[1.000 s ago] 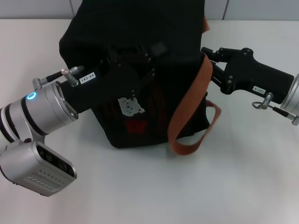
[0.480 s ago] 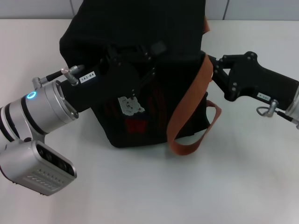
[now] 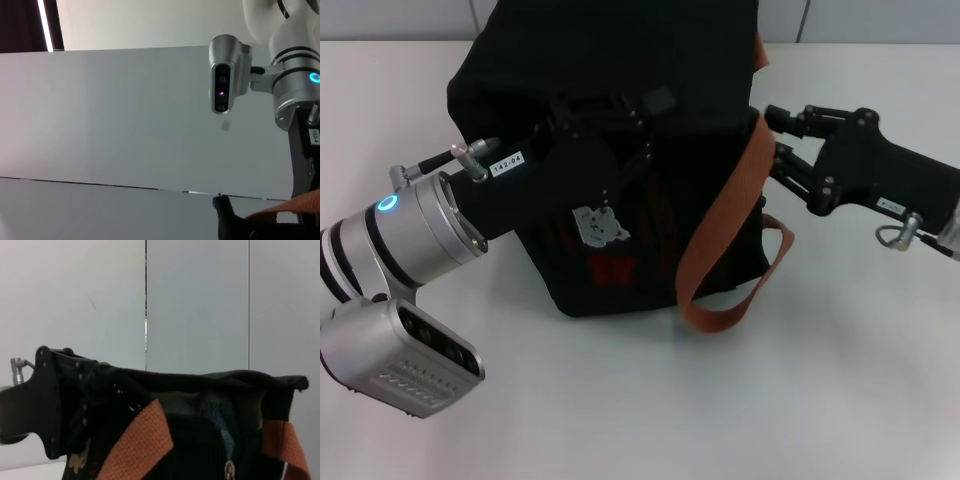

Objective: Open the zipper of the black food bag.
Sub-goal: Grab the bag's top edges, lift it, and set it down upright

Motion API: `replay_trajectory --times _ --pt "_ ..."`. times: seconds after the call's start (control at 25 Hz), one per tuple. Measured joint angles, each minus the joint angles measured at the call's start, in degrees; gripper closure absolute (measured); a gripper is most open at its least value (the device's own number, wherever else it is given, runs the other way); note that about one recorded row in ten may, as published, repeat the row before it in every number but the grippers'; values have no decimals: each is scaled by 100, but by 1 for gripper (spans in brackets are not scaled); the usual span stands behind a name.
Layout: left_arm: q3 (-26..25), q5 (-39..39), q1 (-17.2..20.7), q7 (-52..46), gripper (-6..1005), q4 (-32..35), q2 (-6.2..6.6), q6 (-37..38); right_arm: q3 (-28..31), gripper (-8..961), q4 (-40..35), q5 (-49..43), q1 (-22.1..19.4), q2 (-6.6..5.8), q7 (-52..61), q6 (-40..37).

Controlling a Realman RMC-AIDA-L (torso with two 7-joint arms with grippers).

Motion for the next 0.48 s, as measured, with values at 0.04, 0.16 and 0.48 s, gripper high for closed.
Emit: replay_trajectory --times 0.04,0.16,0.48 --pt "0 0 0 -2 908 -3 0 -2 -23 743 15 -9 43 2 -2 29" --pt "0 0 0 -2 908 -5 0 -3 -161 675 40 -11 107 2 -51 76" --pt "-1 19 1 -2 908 20 0 -11 -217 583 54 139 211 15 -125 422"
